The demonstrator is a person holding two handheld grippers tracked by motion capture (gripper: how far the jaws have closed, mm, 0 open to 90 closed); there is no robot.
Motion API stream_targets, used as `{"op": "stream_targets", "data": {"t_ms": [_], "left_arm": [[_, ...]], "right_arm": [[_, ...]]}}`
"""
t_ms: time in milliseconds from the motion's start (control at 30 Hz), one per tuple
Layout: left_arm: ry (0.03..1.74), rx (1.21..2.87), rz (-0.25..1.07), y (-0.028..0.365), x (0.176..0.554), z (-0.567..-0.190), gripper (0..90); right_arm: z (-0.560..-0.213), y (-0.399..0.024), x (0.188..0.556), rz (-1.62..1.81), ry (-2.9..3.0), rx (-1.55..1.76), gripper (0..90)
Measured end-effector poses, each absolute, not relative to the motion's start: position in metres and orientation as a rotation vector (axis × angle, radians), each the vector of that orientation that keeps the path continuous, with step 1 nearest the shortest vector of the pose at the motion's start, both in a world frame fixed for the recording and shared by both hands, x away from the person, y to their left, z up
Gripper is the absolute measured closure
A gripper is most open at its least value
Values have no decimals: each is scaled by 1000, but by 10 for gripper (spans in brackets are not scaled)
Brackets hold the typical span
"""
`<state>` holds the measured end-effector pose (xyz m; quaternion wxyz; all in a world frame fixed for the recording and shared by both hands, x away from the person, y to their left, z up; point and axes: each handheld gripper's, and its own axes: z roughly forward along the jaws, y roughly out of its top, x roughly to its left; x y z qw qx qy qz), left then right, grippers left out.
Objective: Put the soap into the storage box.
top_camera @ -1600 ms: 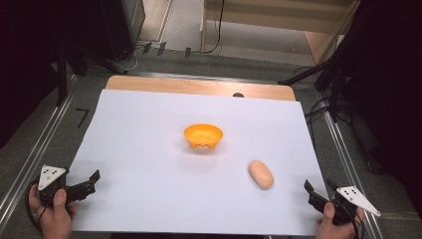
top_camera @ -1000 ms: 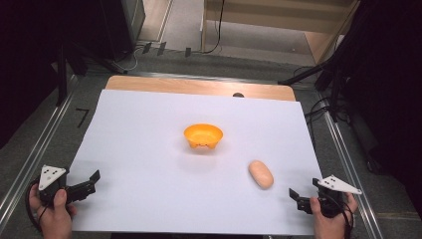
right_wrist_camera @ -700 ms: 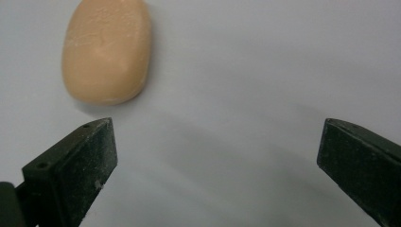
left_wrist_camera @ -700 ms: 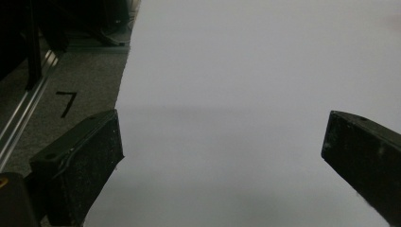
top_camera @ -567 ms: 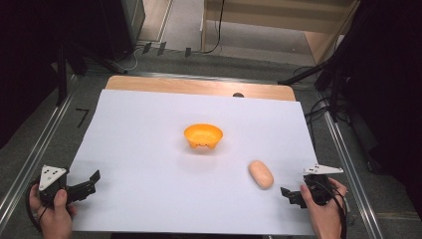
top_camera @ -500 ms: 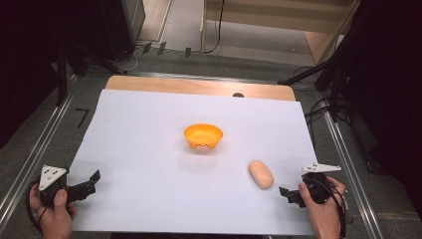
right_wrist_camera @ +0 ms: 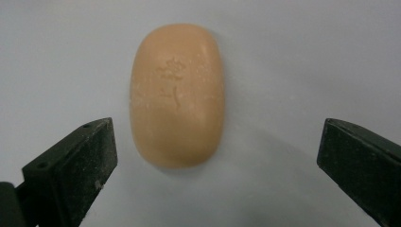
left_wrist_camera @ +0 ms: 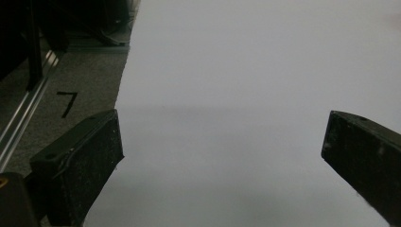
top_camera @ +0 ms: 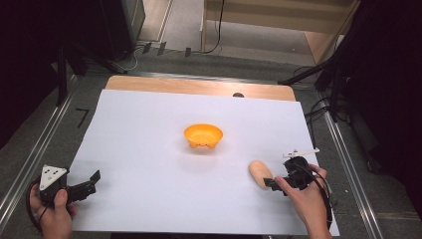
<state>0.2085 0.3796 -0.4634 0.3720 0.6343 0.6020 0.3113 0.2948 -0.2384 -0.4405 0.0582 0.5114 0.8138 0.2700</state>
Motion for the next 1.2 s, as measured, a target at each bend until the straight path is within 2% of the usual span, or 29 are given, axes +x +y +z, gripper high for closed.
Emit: {"op": "stream_targets", "data": {"t_ms": [133, 533, 600, 767, 1200], "left_arm": [[1543, 1626, 797, 380, 209, -463, 0], [1544, 1621, 792, 380, 209, -463, 0], [1543, 1617, 795, 380, 208, -463, 1], [1540, 1616, 801, 380, 208, -463, 0], [1545, 1616, 804, 380, 208, -463, 1]], "right_arm": [[-441, -224, 302, 794, 2481, 1544, 0], [-454, -194, 312, 645, 2500, 1580, 178], [-456, -191, 312, 610, 2485, 1588, 237], [-458, -188, 308, 569, 2453, 1536, 322], [-457, -185, 311, 520, 2463, 1562, 325]]}}
